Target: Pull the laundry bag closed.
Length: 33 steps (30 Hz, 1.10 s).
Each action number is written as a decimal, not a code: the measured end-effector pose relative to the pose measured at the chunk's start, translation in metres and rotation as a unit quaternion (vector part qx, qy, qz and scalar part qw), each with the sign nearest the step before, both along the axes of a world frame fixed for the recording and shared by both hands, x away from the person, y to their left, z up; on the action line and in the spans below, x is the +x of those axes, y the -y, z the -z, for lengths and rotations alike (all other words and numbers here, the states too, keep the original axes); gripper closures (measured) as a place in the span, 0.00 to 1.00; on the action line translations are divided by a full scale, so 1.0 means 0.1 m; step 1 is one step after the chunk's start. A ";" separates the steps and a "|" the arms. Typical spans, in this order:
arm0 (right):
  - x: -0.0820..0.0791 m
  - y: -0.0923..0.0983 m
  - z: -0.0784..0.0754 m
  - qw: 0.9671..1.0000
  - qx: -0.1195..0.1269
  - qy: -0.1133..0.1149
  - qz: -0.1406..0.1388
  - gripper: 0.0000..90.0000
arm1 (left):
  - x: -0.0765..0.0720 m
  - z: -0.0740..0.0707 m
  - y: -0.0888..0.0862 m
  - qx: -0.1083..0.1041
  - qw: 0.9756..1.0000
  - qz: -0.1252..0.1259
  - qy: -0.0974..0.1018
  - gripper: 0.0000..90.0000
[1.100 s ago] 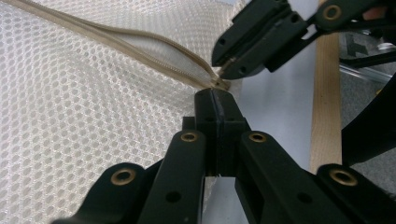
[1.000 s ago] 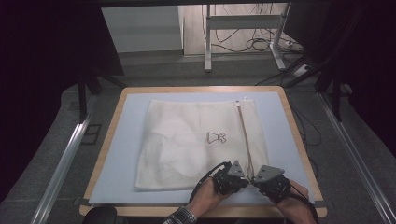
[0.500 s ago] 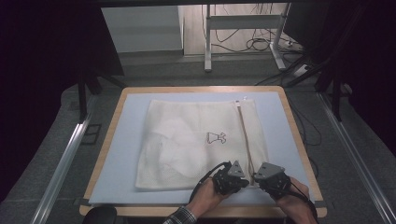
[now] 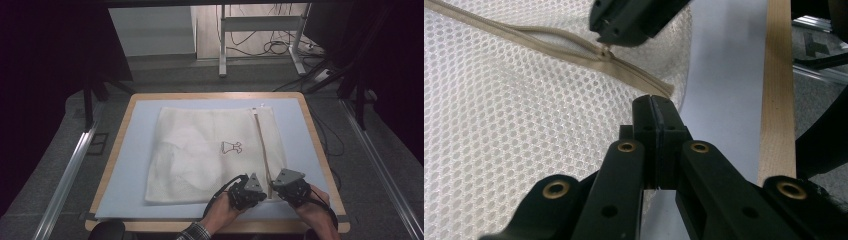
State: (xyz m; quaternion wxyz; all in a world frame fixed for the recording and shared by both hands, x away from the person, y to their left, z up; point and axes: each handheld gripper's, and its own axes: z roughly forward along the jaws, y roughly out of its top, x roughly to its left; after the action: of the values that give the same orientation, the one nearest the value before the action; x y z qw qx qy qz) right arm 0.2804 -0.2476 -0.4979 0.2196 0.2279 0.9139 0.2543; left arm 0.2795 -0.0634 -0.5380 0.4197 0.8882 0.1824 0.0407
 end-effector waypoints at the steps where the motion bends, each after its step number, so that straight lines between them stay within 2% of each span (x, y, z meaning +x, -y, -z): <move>1: 0.00 0.00 0.00 1.000 0.000 0.000 0.000 0.96 | -0.01 0.00 0.00 -0.002 1.000 -0.002 -0.001 1.00; 14: 0.15 0.04 0.02 1.000 -0.001 0.002 0.002 0.96 | 0.00 0.00 0.00 -0.004 1.000 -0.002 -0.004 1.00; 25: 0.24 0.04 0.02 1.000 -0.018 0.013 0.005 0.96 | 0.00 0.00 0.00 -0.005 1.000 -0.003 -0.006 1.00; 33: 0.31 0.06 0.03 1.000 -0.020 0.013 0.008 0.96 | 0.00 0.01 0.00 -0.009 1.000 -0.005 -0.007 1.00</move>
State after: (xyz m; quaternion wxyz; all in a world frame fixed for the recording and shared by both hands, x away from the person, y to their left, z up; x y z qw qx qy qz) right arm 0.3111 -0.2533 -0.5012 0.2376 0.2276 0.9140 0.2374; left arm 0.2791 -0.0638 -0.5387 0.4257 0.8840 0.1899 0.0344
